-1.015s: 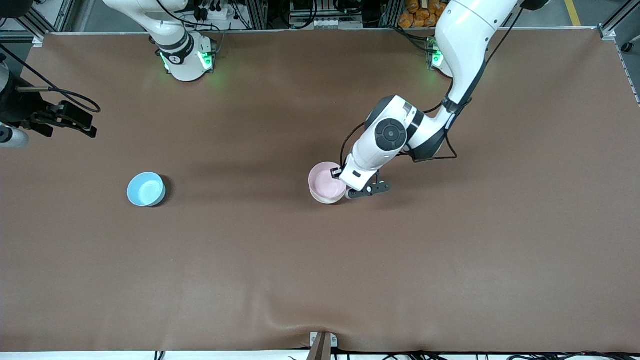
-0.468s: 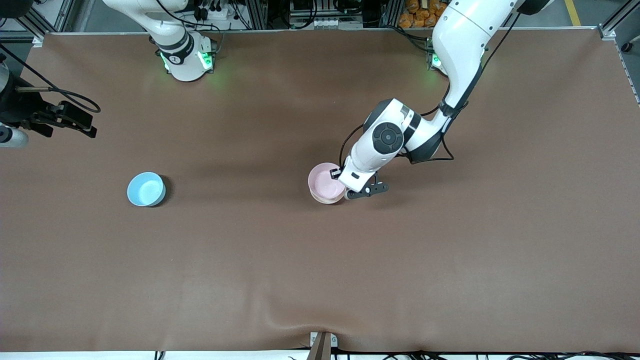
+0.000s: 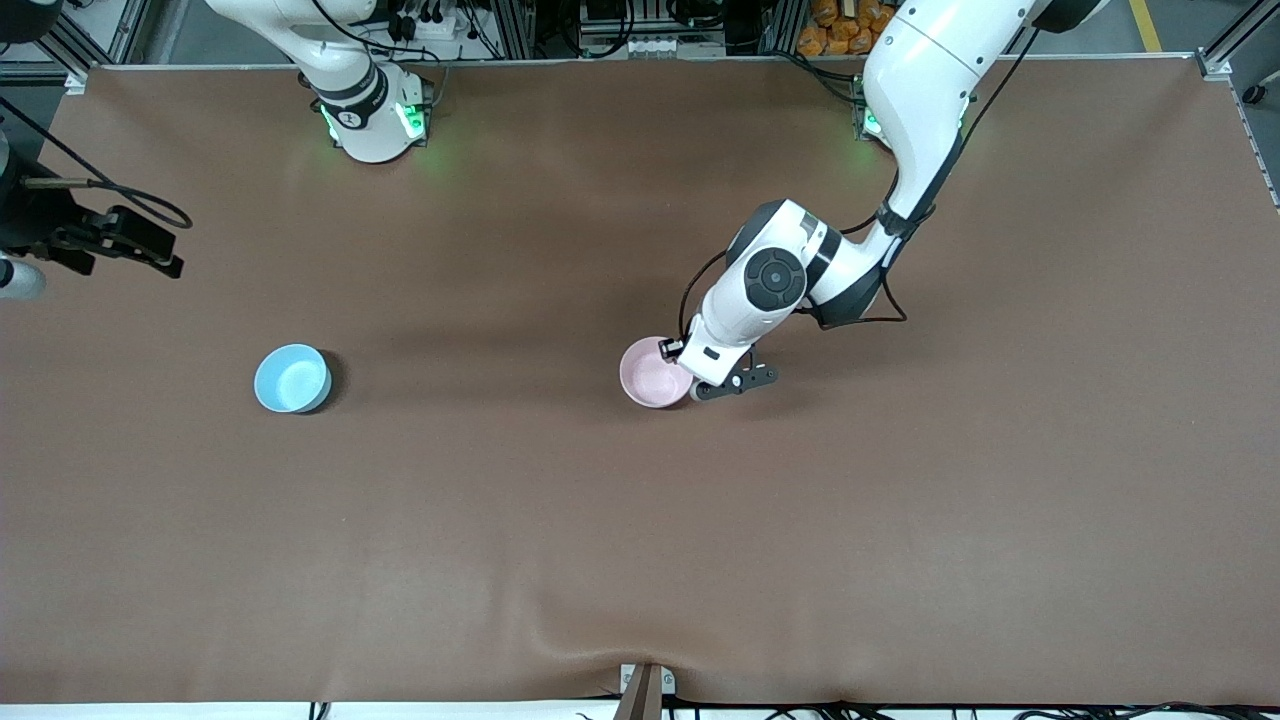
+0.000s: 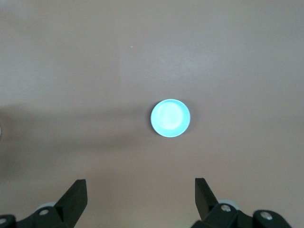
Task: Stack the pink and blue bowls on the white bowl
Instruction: 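Raise the left gripper away while the right gripper reaches the blue bowl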
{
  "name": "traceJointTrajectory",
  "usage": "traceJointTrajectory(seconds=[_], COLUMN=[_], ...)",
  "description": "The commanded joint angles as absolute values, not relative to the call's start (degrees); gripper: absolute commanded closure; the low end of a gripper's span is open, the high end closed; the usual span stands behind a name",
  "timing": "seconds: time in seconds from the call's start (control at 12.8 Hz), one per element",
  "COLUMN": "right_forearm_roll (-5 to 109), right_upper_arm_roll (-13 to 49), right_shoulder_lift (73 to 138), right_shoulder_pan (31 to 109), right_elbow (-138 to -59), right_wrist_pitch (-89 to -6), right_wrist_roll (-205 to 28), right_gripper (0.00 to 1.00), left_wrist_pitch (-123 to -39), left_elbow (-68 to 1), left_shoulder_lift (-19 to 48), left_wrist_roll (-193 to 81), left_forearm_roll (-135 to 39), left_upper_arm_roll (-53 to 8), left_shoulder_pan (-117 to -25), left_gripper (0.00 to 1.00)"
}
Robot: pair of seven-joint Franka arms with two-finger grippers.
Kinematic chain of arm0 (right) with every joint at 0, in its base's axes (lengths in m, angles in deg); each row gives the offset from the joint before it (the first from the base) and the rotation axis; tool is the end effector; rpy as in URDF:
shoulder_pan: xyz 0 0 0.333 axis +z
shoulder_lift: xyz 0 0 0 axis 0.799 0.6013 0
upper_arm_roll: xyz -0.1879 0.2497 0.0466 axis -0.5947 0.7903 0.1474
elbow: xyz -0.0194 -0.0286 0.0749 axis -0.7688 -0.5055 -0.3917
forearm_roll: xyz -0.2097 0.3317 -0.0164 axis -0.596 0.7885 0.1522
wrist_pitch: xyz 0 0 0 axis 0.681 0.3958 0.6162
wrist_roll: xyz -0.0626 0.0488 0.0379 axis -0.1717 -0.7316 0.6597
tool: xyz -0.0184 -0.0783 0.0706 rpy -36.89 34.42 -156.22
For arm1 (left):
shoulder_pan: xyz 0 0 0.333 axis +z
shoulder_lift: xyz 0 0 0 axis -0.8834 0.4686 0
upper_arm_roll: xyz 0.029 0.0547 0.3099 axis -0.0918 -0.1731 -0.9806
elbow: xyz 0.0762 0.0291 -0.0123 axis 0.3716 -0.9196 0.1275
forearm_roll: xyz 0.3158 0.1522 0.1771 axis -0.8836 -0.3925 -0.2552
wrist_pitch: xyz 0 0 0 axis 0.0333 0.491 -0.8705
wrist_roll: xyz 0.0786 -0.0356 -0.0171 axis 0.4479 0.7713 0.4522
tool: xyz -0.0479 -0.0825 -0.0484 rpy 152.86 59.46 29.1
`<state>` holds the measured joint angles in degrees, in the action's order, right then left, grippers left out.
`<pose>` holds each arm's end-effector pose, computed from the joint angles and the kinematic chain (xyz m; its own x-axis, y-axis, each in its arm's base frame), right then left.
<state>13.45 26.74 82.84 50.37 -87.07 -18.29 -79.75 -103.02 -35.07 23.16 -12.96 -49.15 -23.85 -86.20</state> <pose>0.5552 0.0034 0.6277 0.9975 -0.0580 -0.0392 -0.0568 -0.9979 0.0323 0.5157 -0.4244 0.2398 0.9477 0.2741 -0.1637 0.3037 -0.9321 0.1973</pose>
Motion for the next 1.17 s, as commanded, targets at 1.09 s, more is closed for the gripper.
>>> traceJointTrajectory(seconds=[1.09], right_forearm_roll=[17.77], right_upper_arm_roll=[24.65], right_shoulder_lift=[91.19], right_shoulder_pan=[38.36], right_elbow=[-113.76], right_wrist_pitch=[-50.15], right_wrist_roll=[-93.88], right_gripper=[0.06], left_wrist_pitch=[-64.79], left_elbow=[-32.60], left_shoulder_lift=[-14.81], left_wrist_roll=[-39.30], left_forearm_roll=[-51.79], left_upper_arm_roll=[-24.78], left_shoulder_pan=[-51.36], left_gripper=[0.00])
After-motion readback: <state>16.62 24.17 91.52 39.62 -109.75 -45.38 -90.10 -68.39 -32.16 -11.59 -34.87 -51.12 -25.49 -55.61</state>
